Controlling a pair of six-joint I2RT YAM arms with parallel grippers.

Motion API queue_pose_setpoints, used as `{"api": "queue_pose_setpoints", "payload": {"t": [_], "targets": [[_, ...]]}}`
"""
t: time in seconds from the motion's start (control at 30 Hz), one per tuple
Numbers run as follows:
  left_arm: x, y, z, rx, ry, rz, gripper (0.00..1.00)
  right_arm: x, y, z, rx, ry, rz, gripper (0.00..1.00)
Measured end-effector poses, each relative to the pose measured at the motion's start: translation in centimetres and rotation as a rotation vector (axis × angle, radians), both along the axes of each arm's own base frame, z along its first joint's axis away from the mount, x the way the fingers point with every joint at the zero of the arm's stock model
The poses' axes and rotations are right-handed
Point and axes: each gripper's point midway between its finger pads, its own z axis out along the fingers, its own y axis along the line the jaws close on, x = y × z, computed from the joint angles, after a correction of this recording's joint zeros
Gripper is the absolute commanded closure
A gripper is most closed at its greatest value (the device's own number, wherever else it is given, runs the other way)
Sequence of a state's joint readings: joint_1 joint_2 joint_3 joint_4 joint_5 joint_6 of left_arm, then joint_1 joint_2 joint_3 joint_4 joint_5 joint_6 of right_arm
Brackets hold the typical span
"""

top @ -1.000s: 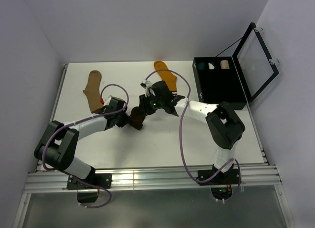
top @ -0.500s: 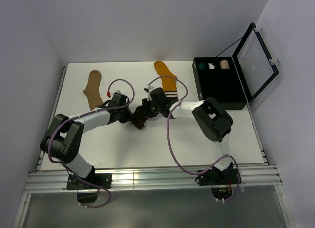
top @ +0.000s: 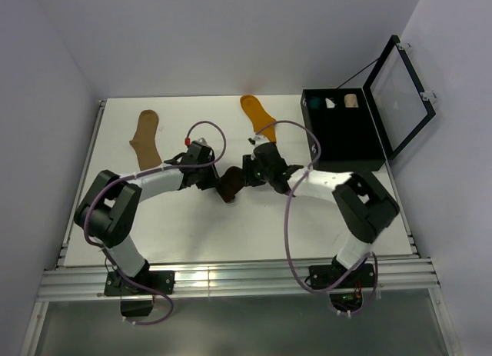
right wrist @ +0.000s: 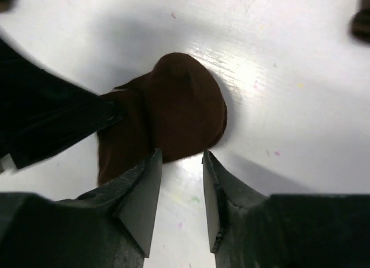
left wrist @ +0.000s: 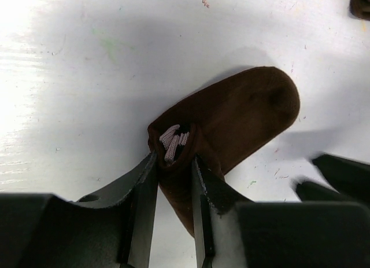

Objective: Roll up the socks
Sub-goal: Roll the sock at the center of the board.

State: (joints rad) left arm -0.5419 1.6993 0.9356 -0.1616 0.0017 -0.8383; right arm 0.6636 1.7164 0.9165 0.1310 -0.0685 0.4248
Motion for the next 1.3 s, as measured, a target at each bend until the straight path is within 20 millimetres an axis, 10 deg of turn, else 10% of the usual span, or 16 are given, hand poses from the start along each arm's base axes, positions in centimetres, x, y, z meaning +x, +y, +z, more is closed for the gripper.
{"api": "queue_pose_setpoints", "payload": {"t": [0.17,0.33,0.57,1.3], "targets": [[0.2,-0.5,0.0,-0.006,0.007,-0.02,0.68,-1.1,-0.6,4.8,0.008,-0.184,0.035,0.44],[0.2,-0.6,0.0,-0.005,0.015,-0.027,0.68,-4.0,2.9,7.1,-0.023,-0.343,0.165,0.43],[0.2,-0.7,-0.1,-0.004,0.02,-0.029,0.68,-7.4,6.1,4.2,-0.11,-0.369,0.306,0.45],[0.2,-0.8,0.0,-0.003,0.02,-0.04,0.68,-5.6,5.8,-1.4,-0.285,-0.337,0.287,0.43]]}}
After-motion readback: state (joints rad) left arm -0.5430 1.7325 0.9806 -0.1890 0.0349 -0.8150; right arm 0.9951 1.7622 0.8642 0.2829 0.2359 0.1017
